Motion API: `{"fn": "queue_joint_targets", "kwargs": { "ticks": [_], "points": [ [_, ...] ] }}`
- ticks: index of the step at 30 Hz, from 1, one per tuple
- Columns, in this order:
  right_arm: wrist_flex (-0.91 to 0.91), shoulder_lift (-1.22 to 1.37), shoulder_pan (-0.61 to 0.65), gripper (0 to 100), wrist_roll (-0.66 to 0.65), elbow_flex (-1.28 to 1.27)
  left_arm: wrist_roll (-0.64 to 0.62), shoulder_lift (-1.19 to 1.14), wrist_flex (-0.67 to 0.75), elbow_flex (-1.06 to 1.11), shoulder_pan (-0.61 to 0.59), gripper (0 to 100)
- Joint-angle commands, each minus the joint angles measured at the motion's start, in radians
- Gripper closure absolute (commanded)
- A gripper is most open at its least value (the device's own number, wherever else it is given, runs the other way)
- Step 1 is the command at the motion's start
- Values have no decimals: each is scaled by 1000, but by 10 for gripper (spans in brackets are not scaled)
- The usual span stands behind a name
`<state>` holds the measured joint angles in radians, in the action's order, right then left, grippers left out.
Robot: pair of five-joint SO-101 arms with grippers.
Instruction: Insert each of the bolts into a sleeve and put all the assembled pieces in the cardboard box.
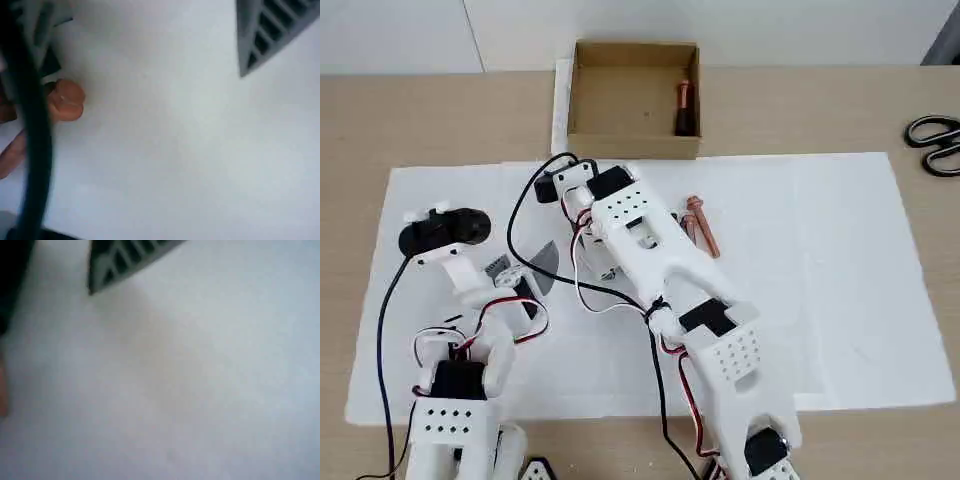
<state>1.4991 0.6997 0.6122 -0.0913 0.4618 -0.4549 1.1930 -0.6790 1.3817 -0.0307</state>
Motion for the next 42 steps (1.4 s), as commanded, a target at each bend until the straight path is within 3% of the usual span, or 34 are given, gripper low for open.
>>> {"fn": "queue_joint_targets", "kwargs": {
  "ticks": [1,8,13,21,33,36,42],
  "points": [
    [5,35,-5,812,-11,-9,8,15,25,-5,-2,757],
    [42,33,-5,820,-11,-8,8,15,25,-5,-2,757],
    [48,33,-5,998,-11,-8,8,15,25,-5,-2,757],
    [143,5,-1,995,-28,-6,8,15,23,-5,-2,757],
    [206,-398,-2,995,-74,-6,8,15,23,-5,-2,757],
    [206,-470,-51,995,-74,-9,8,15,21,-5,-2,757],
    [220,-501,-271,995,-74,-80,8,8,-84,-67,2,757]
  ]
}}
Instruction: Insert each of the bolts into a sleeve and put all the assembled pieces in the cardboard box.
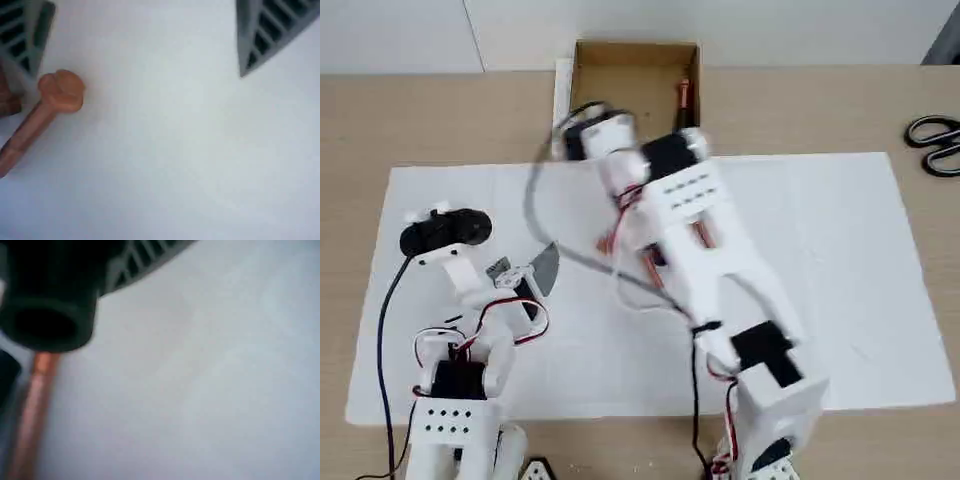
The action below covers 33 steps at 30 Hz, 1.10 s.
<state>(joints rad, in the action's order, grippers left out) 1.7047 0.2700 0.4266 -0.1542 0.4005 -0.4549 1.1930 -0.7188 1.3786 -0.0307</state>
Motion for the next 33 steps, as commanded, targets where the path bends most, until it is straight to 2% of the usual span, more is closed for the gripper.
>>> {"fn": "queue_joint_targets", "kwargs": {
  "ticks": [1,8,12,18,25,30,33],
  "points": [
    [15,-77,-102,995,-11,-31,8,8,-68,-90,6,756],
    [15,-166,-147,995,-11,-43,49,-58,-149,-208,130,756],
    [13,-180,-180,995,-9,-43,83,-253,-163,-338,130,756],
    [13,-180,-226,995,-9,-43,107,-624,-244,-647,137,756],
    [13,-180,-257,995,-6,-43,17,-971,-384,-901,218,754],
    [13,-176,-259,995,-8,-43,-3,-1097,-377,-960,341,757],
    [13,-174,-259,994,-8,-43,-95,-1125,-351,-970,387,757]
  ]
}}
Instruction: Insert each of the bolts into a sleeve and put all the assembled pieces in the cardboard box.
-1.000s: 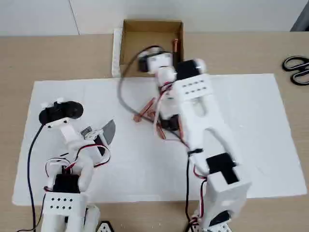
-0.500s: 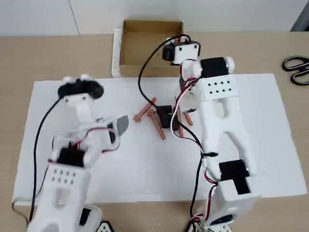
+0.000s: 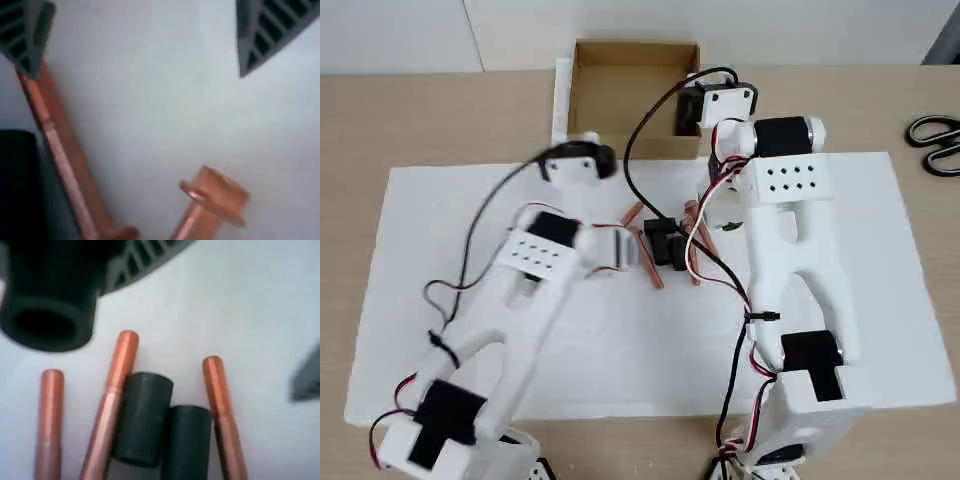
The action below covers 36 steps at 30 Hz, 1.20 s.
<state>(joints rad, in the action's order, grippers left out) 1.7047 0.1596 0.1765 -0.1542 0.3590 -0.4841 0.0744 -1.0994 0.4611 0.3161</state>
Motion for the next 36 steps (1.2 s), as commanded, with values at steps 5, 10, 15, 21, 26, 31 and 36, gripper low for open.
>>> {"fn": "queue_joint_targets", "kwargs": {
  "ticks": [5,10,15,21,26,31,36],
  "points": [
    [12,-64,-8,994,-8,-2,-218,-61,124,-71,66,757],
    [12,-62,-8,994,-8,-3,-282,-129,201,-71,66,757],
    [12,-62,-10,993,-9,-3,-296,-163,250,-71,61,757],
    [12,-62,-10,993,-9,-3,-302,-192,273,-73,60,757],
    [10,-61,-10,993,-9,-11,-304,-192,273,-70,54,757],
    [-8,-62,-12,993,-11,-69,-304,-192,272,-68,8,757],
    [-31,-65,-12,993,-11,-103,-304,-199,272,-65,-5,757]
  ]
}}
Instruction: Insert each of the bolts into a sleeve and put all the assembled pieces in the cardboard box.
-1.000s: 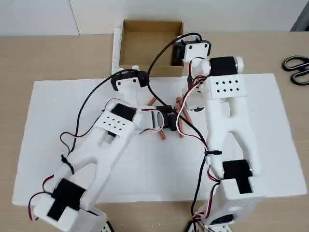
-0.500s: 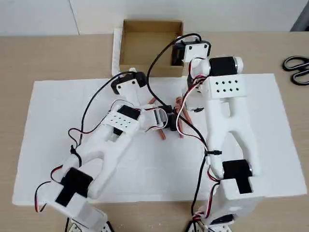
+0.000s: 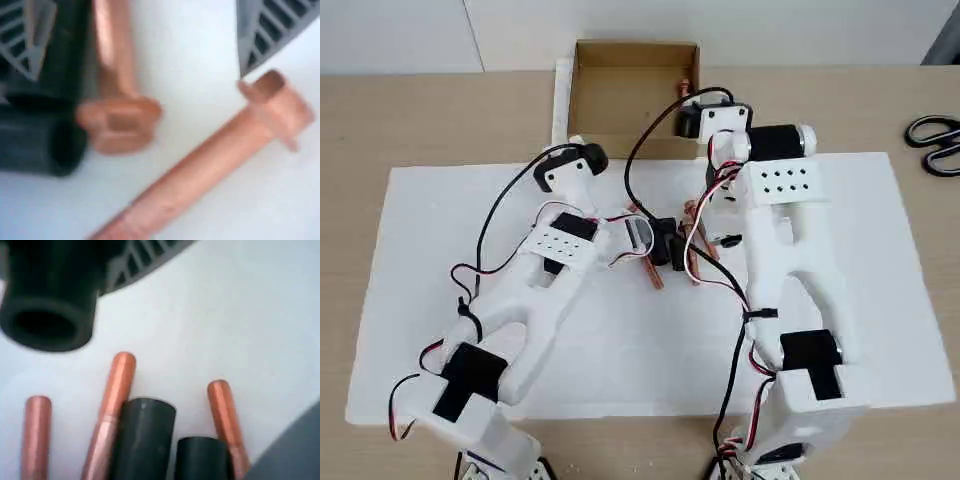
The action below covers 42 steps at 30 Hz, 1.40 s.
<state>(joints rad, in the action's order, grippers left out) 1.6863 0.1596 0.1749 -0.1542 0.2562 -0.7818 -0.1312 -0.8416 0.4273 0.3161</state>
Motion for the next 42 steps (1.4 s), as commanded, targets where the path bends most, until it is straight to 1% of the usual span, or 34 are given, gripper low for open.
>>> {"fn": "queue_joint_targets", "kwargs": {
  "ticks": [1,9,14,17,25,34,42],
  "points": [
    [-13,-64,-10,993,-11,0,-6,6,14,-31,-3,757],
    [-13,-64,-10,993,-11,0,-6,5,14,-31,2,766],
    [-13,-68,-10,993,-11,-2,-3,5,17,-15,2,863],
    [-13,-68,-10,993,-11,-2,-2,5,18,-10,2,896],
    [-13,-67,-10,993,-11,-2,-2,14,18,-15,5,896],
    [-13,-65,-10,993,-11,-2,-5,17,17,-39,64,896],
    [-15,-62,-10,993,-11,-2,-5,15,32,-50,60,896]
  ]
}}
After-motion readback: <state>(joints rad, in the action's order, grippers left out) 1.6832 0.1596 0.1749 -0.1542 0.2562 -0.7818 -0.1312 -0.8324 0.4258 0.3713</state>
